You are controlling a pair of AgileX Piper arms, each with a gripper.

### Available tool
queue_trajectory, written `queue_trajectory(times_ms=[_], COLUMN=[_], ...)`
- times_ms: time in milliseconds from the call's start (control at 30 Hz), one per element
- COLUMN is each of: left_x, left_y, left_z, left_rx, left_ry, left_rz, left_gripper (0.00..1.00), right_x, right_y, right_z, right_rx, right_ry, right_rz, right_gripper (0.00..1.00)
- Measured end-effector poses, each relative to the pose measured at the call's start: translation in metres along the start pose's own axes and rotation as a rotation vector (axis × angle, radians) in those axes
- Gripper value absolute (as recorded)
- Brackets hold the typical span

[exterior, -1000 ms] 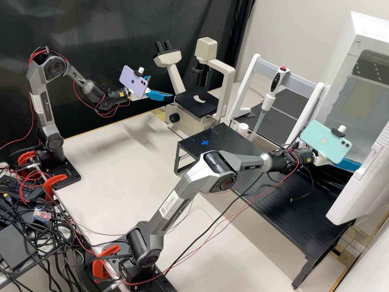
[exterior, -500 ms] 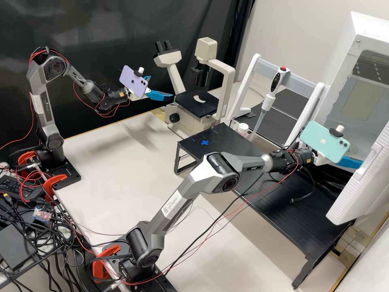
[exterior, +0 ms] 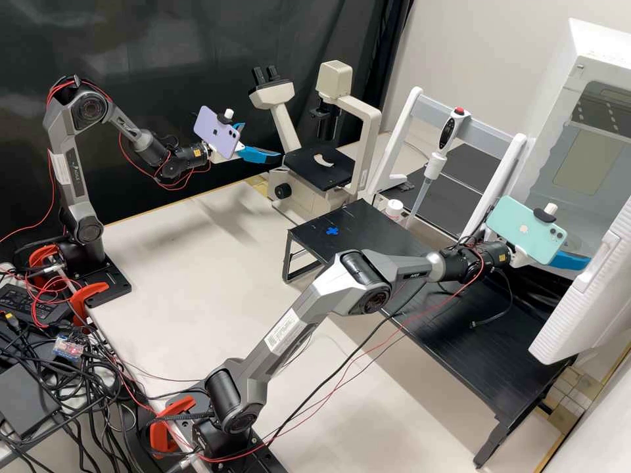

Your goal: Move the petri dish to the microscope

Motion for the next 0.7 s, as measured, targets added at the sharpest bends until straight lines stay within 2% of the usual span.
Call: queue_trajectory(times_ms=[33, 67, 100, 133, 700], left_x=[0.0, 0.0, 0.0, 0.0, 0.0], left_y=[0.0, 0.0, 0.0, 0.0, 0.0], left_z=[0.0, 0.0, 0.0, 0.0, 0.0], left_rx=[0.0, 0.0, 0.0, 0.0, 0.0], left_ry=[0.0, 0.0, 0.0, 0.0, 0.0], left_rz=[0.0, 0.0, 0.0, 0.0, 0.0], left_gripper=[1.0, 1.0, 1.0, 1.0, 1.0], right_x=[0.0001, 0.0001, 0.0001, 0.0, -0.0005], right_y=[-0.0004, -0.0011, -0.0012, -0.0011, -0.0027], right_z=[0.0006, 0.0001, 0.0004, 0.0007, 0.0034], right_rx=[-0.008, 0.005, -0.003, 0.008, 0.024], right_ry=[0.006, 0.011, 0.016, 0.018, 0.027], right_rz=[-0.01, -0.017, -0.027, -0.032, -0.077], right_gripper=[0.0, 0.0, 0.0, 0.0, 0.0])
